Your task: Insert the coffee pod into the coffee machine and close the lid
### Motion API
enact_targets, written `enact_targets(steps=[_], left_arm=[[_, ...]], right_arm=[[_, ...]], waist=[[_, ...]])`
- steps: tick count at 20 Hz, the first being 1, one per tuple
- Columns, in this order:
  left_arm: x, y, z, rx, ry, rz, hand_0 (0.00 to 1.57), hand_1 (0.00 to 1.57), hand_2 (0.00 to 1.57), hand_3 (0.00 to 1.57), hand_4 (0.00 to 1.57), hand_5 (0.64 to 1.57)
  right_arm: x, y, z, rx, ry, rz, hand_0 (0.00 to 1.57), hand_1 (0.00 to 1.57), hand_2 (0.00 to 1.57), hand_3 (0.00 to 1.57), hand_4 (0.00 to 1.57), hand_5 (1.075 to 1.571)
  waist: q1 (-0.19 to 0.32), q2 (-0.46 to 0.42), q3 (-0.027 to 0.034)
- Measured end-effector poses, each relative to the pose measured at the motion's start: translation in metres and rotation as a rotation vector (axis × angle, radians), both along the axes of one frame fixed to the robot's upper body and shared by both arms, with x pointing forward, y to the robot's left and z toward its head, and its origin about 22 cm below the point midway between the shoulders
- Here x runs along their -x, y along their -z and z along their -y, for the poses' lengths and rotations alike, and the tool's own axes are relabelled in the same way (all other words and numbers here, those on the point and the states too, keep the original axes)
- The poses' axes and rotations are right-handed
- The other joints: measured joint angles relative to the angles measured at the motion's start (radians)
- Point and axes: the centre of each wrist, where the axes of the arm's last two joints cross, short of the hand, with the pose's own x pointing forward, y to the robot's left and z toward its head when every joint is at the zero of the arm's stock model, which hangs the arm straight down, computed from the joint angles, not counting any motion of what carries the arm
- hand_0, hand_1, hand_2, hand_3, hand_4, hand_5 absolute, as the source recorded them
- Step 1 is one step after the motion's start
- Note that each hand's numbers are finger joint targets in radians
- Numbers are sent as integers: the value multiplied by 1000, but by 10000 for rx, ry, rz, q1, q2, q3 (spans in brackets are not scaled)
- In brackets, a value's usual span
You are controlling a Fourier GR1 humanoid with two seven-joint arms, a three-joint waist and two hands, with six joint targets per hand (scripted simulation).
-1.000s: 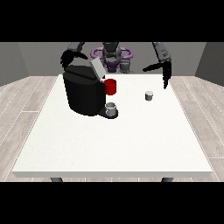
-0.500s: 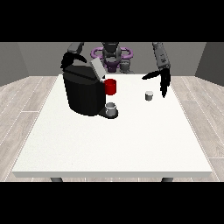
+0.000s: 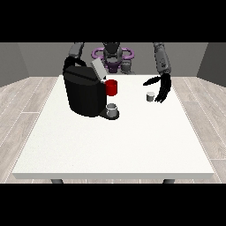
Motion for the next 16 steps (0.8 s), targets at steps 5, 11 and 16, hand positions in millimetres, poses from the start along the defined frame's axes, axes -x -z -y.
enact_targets(steps=[5, 11, 16], left_arm=[[4, 10, -5, -961, 126, -265, 600, 600, 715, 469, 0, 1571], [4, 18, -6, -2154, 134, -122, 673, 673, 809, 551, 0, 1571], [-2, 16, -6, -2677, -65, 560, 775, 775, 917, 692, 351, 1571]], right_arm=[[2, 6, 0, 136, 134, -214, 0, 0, 0, 0, 427, 1571], [2, 6, 2, 75, -111, -211, 0, 0, 0, 0, 453, 1571], [1, 2, -1, 112, -134, -153, 0, 0, 0, 0, 527, 1571]], waist=[[-34, 4, 0], [-239, 92, 9], [-296, 227, 31]])
